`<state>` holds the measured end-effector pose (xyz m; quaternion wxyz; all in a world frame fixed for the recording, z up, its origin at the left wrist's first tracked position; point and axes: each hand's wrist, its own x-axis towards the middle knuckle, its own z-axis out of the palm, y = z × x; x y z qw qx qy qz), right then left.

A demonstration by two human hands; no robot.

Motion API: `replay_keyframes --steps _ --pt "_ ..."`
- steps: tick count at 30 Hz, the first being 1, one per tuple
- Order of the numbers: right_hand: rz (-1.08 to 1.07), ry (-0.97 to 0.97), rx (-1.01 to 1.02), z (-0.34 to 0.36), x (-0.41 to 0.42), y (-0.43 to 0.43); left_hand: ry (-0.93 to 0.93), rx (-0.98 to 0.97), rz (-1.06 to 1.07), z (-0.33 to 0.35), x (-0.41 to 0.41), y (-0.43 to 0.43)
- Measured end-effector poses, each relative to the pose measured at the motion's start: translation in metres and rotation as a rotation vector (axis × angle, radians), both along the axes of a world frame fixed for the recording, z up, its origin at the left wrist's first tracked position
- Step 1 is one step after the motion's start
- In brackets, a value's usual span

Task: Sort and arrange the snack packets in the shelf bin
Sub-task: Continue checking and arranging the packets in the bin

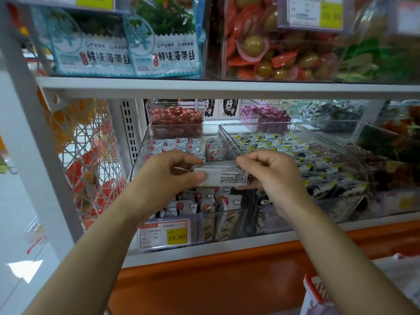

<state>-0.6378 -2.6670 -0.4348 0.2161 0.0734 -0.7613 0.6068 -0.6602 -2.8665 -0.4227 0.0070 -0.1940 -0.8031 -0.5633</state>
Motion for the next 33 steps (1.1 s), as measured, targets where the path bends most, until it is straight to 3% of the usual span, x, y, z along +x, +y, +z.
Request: replay_keyframes --steps 6,10,14,17,22,28,33 --pt "0.129 -0.106 -0.118 0.003 0.0 0.009 0.027 -0.043 -0.02 -0.002 0.001 0.003" --pt "0.167 -0.069 -0.147 0.0 -0.001 0.008 0.038 0.046 0.009 -0.005 -0.001 0.008" --pt "0.175 -0.004 0.032 0.001 -0.001 0.01 0.004 0.17 0.045 -0.006 -0.004 0.017" --pt "0.1 0.048 -0.017 0.002 -0.003 0.011 0.007 0.187 0.076 -0.007 -0.009 0.026" --pt "-0.129 0.062 -0.412 0.004 -0.018 0.021 0.229 -0.252 0.204 -0.006 -0.041 0.04" --pt "-0.198 0.043 -0.673 0.004 -0.032 0.03 0.293 -0.853 0.076 -0.008 -0.103 0.069" --pt "-0.206 0.024 -0.67 0.0 -0.04 0.032 0.229 -0.943 0.012 -0.017 -0.137 0.085"
